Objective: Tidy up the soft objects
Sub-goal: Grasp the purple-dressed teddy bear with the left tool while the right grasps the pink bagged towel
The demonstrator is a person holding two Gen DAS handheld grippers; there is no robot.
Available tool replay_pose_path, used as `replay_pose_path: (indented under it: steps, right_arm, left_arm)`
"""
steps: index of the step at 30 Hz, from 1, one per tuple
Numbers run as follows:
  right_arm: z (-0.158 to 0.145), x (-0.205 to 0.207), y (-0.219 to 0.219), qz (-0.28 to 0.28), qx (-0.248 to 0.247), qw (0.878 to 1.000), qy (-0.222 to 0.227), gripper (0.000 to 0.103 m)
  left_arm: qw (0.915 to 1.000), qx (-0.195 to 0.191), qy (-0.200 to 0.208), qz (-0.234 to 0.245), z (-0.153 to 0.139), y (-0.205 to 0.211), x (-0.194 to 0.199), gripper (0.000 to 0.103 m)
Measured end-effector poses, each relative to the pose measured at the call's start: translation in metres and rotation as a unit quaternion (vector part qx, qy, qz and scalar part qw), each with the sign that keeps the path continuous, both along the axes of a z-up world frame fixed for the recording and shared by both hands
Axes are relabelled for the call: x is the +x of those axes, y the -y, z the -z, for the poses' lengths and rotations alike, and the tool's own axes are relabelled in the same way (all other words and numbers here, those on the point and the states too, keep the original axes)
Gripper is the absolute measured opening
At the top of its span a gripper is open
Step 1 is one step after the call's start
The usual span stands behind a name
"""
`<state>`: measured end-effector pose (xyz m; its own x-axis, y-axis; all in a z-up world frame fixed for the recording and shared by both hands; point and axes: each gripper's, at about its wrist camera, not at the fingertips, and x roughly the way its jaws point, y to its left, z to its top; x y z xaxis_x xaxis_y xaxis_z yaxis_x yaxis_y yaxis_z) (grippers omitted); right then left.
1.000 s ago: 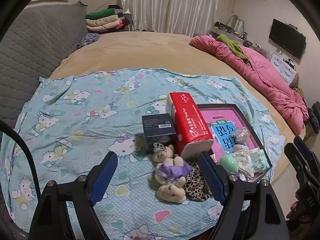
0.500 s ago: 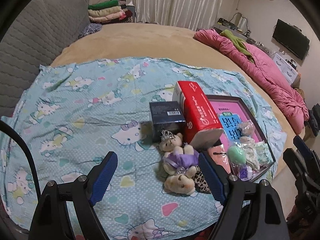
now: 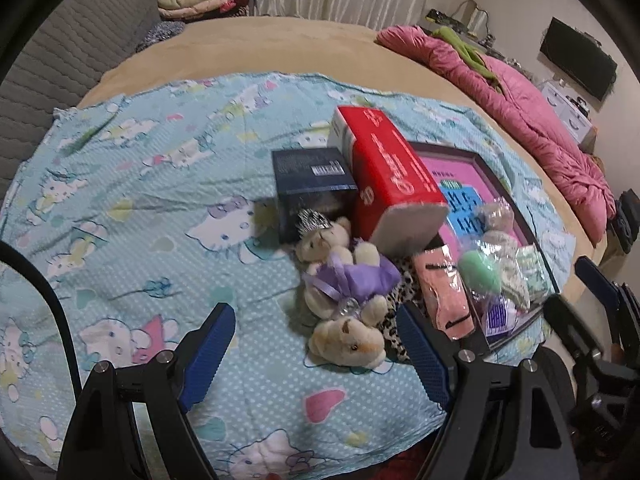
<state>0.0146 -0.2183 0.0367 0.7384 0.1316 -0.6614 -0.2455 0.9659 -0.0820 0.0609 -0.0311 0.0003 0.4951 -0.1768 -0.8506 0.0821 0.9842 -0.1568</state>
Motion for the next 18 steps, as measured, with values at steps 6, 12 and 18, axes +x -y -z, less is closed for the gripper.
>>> replay_pose_path:
  steps: [6, 12, 18]
  right_arm:
    - [0.024, 0.004, -0.012, -0.014, -0.04, 0.999, -0.027, 0.082]
    - [0.047, 0.017, -0.018, -0.009, -0.067, 0.996, -0.06, 0.082]
    - [0.059, 0.029, -0.025, -0.009, -0.084, 0.994, -0.075, 0.082]
  left_arm:
    - [0.9998, 0.0, -0.014, 0.016, 0.02, 0.012, 0.004, 0.082]
    - [0.9993, -0.004, -0.033, 0.018, 0.041, 0.014, 0.014, 0.082]
    - [0.9983, -0.013, -0.051, 0.026, 0.055, 0.017, 0.026, 0.082]
